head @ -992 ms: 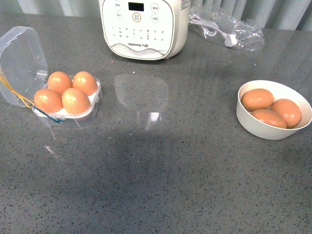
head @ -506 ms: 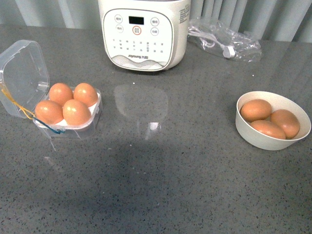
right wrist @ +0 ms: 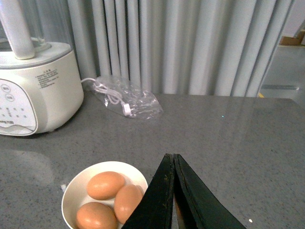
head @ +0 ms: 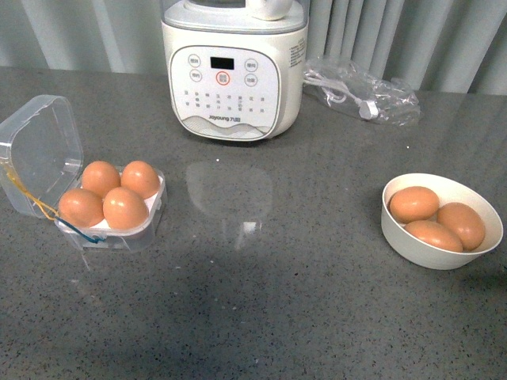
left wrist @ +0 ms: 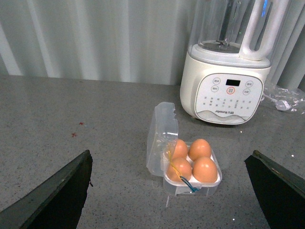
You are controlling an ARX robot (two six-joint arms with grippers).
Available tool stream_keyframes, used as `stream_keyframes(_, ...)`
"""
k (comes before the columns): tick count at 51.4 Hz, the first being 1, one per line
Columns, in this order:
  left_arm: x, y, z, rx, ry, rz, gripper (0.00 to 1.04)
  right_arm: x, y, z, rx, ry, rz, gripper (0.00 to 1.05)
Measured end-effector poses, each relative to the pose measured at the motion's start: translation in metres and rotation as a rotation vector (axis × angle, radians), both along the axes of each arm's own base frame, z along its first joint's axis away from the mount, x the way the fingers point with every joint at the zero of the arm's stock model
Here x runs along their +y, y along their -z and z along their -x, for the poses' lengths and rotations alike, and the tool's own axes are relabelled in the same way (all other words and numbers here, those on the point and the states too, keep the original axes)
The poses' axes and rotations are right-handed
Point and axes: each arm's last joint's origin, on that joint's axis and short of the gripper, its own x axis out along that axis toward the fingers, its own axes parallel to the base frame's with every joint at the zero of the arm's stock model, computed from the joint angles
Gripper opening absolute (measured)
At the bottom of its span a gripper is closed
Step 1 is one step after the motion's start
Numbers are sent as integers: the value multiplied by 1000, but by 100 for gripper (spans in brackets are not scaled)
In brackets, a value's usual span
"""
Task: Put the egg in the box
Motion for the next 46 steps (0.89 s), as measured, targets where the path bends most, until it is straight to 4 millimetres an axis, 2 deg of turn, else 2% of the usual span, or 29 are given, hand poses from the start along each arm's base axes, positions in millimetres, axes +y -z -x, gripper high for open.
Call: stream_keyframes(46,0,0,0,0,0,0,98,-1,-6,38,-23,-2,0,3)
